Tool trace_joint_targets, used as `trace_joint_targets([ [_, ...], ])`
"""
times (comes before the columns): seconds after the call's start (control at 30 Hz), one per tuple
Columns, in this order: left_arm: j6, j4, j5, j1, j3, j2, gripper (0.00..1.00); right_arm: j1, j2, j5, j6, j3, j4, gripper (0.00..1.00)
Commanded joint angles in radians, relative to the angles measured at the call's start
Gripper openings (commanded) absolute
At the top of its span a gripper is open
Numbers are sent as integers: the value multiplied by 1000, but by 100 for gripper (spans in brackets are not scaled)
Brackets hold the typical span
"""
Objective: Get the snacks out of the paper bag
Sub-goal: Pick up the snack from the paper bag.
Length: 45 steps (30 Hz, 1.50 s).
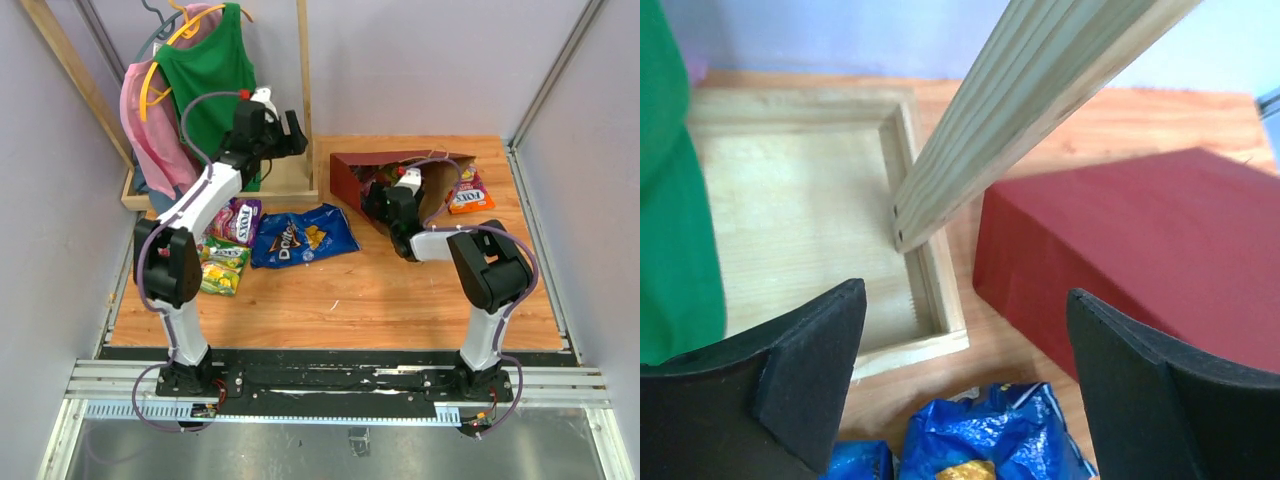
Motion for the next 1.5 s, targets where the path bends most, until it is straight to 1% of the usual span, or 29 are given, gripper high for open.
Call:
trace_joint_targets([
  [0.0, 21, 43, 24, 13, -35, -109, 85, -5, -25, 7, 96, -123, 1, 94],
  [0.1, 20, 42, 23, 23, -57, -111, 85, -13, -61, -8, 166, -201, 35, 94],
  [0.13, 17, 41, 28, 24, -59, -106, 85, -15, -71, -8, 194, -209, 14, 94],
  [0.23, 12, 30, 48, 27, -42, -79, 85, -33, -84, -59, 286, -183, -106, 94],
  [0.3, 11, 17, 54, 27, -20, -63, 84, -45, -79, -114, 379, -161, -192, 94],
  [0.37, 10, 11, 55, 27, -11, -52, 84, -51, -67, -153, 472, -156, -236, 94],
  [0.53, 6, 9, 69, 28, -6, -37, 84, -55, -9, -170, 609, -172, -221, 95],
  [0.63, 9, 4, 65, 27, -12, -32, 84, -68, 19, -186, 698, -221, -133, 95],
  [0.67, 9, 6, 64, 27, -16, -29, 84, -69, 29, -185, 705, -230, -87, 95],
  [0.7, 9, 5, 64, 29, -15, -25, 84, -71, 39, -184, 705, -227, -78, 95],
  [0.9, 6, -8, 92, 29, 18, 15, 83, -78, 121, -139, 694, -108, -79, 94],
  [1.13, 16, -20, 85, 29, 31, 39, 83, -77, 228, -101, 741, 48, -88, 91],
  [1.23, 16, -23, 84, 30, 37, 54, 83, -78, 267, -94, 734, 119, -127, 88],
  [1.3, 16, -21, 88, 29, 36, 66, 83, -77, 282, -85, 715, 159, -161, 84],
  [1.47, 4, 31, 167, 23, -10, 60, 82, -78, 300, -77, 671, 222, -222, 75],
])
